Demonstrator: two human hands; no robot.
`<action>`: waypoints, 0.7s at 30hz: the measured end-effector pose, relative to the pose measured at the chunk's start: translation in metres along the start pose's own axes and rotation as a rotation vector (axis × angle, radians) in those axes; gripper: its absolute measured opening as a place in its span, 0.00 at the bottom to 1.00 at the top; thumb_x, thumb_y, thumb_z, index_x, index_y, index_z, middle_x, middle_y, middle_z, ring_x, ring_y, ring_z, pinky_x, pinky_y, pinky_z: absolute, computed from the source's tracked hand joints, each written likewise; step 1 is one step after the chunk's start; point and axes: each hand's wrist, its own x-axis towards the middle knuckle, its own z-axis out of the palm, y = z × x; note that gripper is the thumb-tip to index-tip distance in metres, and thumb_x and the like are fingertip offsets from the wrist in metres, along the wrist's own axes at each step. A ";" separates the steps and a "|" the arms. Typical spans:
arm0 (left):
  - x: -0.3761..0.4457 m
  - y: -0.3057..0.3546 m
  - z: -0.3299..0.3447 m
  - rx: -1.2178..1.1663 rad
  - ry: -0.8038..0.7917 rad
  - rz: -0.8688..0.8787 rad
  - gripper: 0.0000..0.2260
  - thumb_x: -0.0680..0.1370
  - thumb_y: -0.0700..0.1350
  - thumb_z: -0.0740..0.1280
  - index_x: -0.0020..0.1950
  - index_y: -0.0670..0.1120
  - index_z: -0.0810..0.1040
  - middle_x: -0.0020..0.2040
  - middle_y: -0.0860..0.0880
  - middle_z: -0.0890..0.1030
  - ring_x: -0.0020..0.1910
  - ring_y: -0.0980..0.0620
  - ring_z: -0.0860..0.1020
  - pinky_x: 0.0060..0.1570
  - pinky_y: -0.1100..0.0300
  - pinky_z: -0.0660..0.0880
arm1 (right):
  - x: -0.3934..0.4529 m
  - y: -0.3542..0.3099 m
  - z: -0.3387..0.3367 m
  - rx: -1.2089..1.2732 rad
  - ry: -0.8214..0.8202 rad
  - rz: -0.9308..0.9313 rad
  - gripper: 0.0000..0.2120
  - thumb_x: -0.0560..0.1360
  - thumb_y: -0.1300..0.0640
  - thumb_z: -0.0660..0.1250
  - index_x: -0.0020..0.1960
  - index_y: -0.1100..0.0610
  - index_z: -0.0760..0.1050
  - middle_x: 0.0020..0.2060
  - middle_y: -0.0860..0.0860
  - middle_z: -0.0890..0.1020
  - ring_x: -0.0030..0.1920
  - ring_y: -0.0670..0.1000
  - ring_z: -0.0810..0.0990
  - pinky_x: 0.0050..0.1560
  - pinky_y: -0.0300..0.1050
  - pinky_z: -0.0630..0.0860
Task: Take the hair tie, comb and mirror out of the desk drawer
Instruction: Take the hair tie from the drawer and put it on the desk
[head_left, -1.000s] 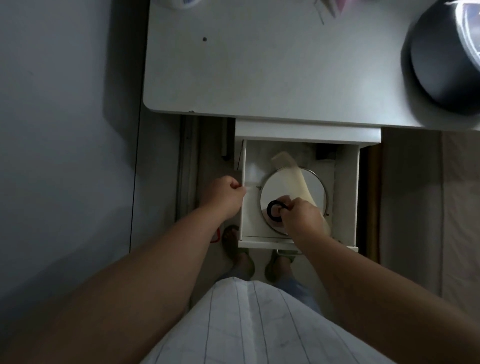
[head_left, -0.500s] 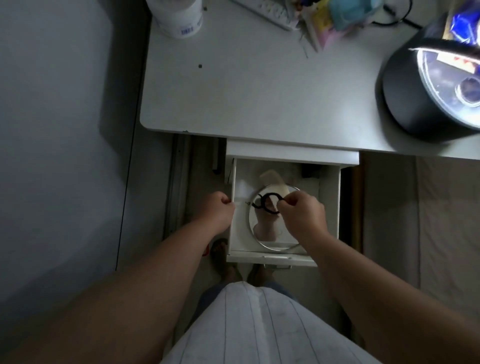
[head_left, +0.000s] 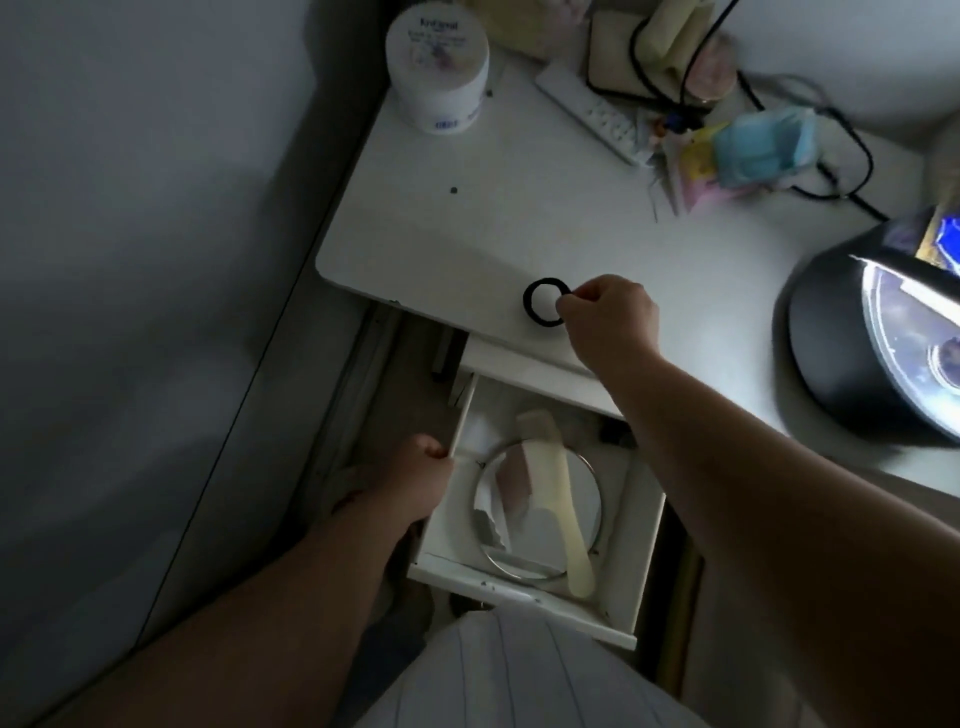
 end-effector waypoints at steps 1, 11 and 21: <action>0.000 -0.001 0.000 -0.043 0.002 -0.018 0.11 0.78 0.43 0.63 0.58 0.41 0.75 0.40 0.49 0.74 0.34 0.56 0.69 0.30 0.63 0.62 | 0.006 -0.004 0.001 -0.032 -0.012 -0.023 0.11 0.71 0.59 0.63 0.45 0.65 0.81 0.34 0.56 0.79 0.34 0.50 0.73 0.35 0.43 0.72; 0.002 -0.003 0.000 -0.155 0.028 -0.083 0.03 0.76 0.44 0.65 0.45 0.46 0.73 0.35 0.51 0.73 0.34 0.56 0.70 0.31 0.62 0.64 | 0.020 0.001 0.010 -0.060 -0.064 -0.167 0.16 0.73 0.57 0.62 0.60 0.58 0.74 0.55 0.54 0.78 0.55 0.54 0.76 0.57 0.48 0.73; 0.002 -0.001 0.000 -0.147 0.033 -0.067 0.12 0.76 0.42 0.65 0.33 0.49 0.69 0.31 0.51 0.71 0.31 0.56 0.68 0.29 0.62 0.63 | -0.011 0.034 0.026 -0.541 -0.358 -0.649 0.31 0.80 0.48 0.52 0.77 0.56 0.44 0.78 0.51 0.44 0.77 0.48 0.39 0.75 0.43 0.38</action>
